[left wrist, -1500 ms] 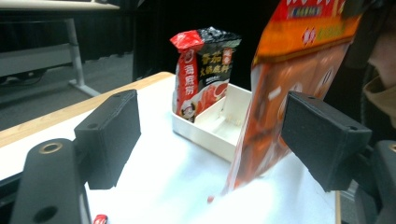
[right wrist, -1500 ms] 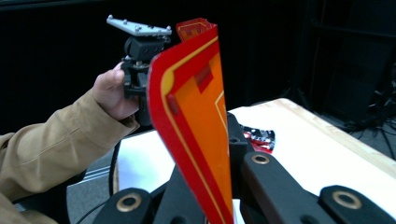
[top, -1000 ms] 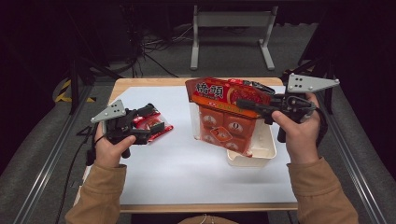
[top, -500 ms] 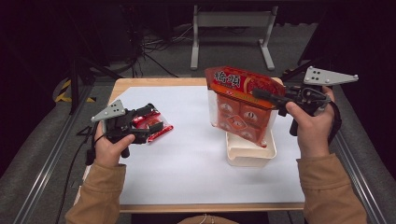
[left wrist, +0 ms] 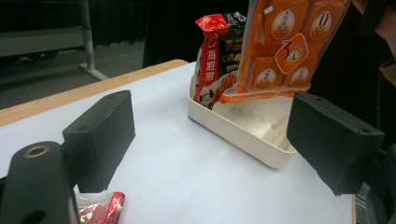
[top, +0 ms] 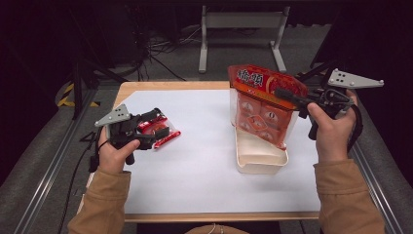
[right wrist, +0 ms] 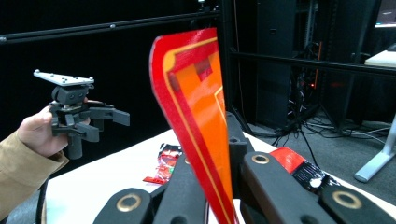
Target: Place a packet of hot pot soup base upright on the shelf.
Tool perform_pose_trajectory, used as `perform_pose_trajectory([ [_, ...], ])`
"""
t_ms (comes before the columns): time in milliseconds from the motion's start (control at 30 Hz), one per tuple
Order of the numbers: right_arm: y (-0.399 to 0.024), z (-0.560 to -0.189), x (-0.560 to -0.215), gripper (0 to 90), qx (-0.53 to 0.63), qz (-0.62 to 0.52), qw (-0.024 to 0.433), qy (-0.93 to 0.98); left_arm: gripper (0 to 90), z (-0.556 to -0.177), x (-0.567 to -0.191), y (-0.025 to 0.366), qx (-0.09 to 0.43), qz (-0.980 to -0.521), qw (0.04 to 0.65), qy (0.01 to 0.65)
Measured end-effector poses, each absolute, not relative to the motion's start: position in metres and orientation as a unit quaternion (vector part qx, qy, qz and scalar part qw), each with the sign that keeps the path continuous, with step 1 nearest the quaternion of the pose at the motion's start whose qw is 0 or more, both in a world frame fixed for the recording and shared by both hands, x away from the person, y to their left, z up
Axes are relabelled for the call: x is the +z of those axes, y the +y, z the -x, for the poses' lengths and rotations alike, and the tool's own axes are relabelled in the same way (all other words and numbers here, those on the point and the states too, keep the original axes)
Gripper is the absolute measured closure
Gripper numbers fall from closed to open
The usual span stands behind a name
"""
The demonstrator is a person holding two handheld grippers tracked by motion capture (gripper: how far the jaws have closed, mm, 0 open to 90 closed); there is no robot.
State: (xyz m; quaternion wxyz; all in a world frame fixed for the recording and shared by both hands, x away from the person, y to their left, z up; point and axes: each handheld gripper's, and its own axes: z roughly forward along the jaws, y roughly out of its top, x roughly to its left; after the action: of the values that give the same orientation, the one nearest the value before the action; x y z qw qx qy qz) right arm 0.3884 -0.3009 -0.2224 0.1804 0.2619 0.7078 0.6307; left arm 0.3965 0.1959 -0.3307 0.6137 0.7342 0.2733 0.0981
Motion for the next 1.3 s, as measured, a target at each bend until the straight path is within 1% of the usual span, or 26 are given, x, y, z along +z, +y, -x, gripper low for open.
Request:
perform_pose_trajectory([
  [567, -0.307, -0.396, -0.241, 89.9, 0.631, -0.292, 0.191, 0.693, 16.2, -0.396, -0.331, 0.196, 0.097, -0.733, 0.615, 0.273],
  [1100, -0.313, -0.407, -0.274, 89.9, 0.627, -0.308, 0.196, 0.689, 16.2, -0.398, -0.333, 0.196, 0.098, -0.736, 0.612, 0.273],
  [1300, -0.32, -0.406, -0.285, 89.8, 0.629, -0.318, 0.196, 0.682, 16.2, -0.399, -0.334, 0.194, 0.098, -0.738, 0.61, 0.273],
])
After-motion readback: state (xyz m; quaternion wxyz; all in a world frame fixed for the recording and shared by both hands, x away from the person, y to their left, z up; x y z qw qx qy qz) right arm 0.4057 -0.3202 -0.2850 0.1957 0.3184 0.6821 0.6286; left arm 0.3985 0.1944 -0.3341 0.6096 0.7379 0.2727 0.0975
